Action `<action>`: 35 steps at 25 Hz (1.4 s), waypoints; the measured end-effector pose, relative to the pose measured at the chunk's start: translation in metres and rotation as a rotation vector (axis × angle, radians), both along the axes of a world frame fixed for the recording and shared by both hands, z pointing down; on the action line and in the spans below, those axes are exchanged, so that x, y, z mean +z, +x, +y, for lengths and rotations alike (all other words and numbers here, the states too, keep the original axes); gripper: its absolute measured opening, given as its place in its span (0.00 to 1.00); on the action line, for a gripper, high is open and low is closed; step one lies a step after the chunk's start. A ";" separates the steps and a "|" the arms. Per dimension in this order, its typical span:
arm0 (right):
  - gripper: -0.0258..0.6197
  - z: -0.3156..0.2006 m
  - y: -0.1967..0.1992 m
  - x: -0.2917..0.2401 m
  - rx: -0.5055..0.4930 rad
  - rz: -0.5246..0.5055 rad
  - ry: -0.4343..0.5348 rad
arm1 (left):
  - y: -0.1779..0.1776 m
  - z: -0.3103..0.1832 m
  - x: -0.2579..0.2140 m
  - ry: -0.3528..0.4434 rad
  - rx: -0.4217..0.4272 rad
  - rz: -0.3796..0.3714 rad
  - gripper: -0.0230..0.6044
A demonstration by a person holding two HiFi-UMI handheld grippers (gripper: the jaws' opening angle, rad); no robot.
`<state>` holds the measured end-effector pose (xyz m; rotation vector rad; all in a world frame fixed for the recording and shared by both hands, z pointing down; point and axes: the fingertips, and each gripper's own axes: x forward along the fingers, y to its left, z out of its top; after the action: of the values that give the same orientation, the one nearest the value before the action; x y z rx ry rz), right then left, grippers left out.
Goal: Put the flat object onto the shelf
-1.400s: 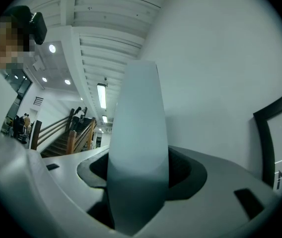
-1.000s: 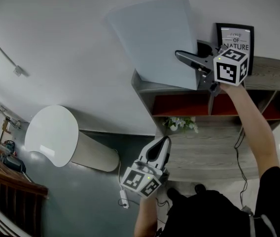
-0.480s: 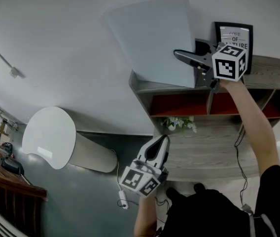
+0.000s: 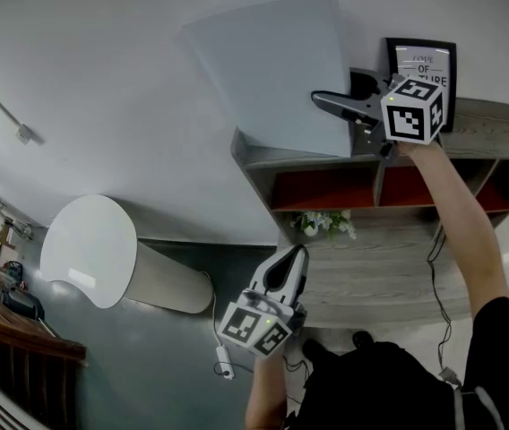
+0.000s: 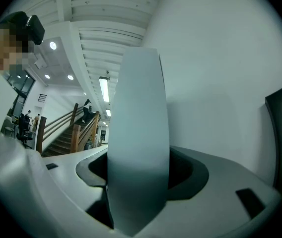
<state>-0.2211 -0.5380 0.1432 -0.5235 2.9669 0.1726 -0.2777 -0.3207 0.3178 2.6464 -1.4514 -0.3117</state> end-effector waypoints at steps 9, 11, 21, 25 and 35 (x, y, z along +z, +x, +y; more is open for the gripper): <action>0.48 -0.004 0.001 0.004 0.034 0.001 -0.014 | 0.001 0.003 -0.001 -0.004 -0.012 0.000 0.06; 0.50 -0.005 0.002 0.006 0.041 -0.001 -0.023 | 0.001 0.005 -0.001 -0.004 -0.015 -0.001 0.06; 0.52 -0.005 0.011 0.007 0.076 -0.001 -0.019 | 0.011 0.008 0.001 -0.005 -0.017 -0.005 0.06; 0.52 -0.002 0.019 0.005 0.089 -0.008 -0.015 | 0.016 0.008 0.003 -0.006 -0.021 -0.003 0.06; 0.52 0.014 0.058 0.002 0.104 -0.037 -0.006 | 0.034 0.003 0.002 0.003 -0.040 -0.013 0.06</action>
<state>-0.1632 -0.5237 0.1448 -0.6755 2.9066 0.1628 -0.2433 -0.3175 0.3201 2.6297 -1.5110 -0.3008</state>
